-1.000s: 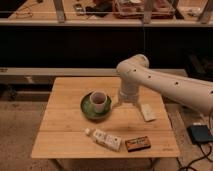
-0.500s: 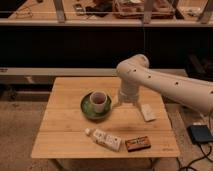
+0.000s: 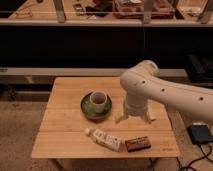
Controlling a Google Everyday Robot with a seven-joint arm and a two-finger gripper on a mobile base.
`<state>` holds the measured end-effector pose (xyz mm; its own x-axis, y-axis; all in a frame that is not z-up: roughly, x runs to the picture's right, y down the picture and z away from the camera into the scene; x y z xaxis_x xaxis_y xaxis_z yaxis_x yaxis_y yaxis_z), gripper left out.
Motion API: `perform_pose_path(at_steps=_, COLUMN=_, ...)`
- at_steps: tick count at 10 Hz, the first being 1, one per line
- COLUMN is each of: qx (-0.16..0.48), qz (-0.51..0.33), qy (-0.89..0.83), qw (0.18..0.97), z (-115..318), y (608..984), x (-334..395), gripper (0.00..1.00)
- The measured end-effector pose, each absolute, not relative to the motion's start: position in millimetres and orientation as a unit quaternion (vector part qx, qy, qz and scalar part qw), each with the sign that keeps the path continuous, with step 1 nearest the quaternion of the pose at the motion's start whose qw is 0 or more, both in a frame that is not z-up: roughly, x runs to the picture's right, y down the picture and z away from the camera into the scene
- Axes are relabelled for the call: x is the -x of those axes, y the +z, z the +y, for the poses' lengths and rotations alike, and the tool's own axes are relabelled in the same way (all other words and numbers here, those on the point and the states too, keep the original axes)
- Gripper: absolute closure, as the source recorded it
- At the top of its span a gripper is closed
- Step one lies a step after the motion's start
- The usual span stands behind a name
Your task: Move the arm in a circular motion
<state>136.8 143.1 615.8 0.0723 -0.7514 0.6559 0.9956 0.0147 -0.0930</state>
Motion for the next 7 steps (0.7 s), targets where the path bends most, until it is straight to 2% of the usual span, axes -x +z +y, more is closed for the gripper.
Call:
perform_pose_path(at_steps=1, qx=0.279, qz=-0.197, qy=-0.636, qw=0.692, z=143, y=604, x=-157, gripper=0.21)
perform_pose_path(at_steps=4, qx=0.257, qz=-0.132, qy=-0.617, qw=0.732, z=119, y=613, x=-216, gripper=0.21)
perform_pose_path(at_steps=7, qx=0.222, qz=-0.094, qy=-0.594, qw=0.768, z=88, y=671, x=-279, gripper=0.21)
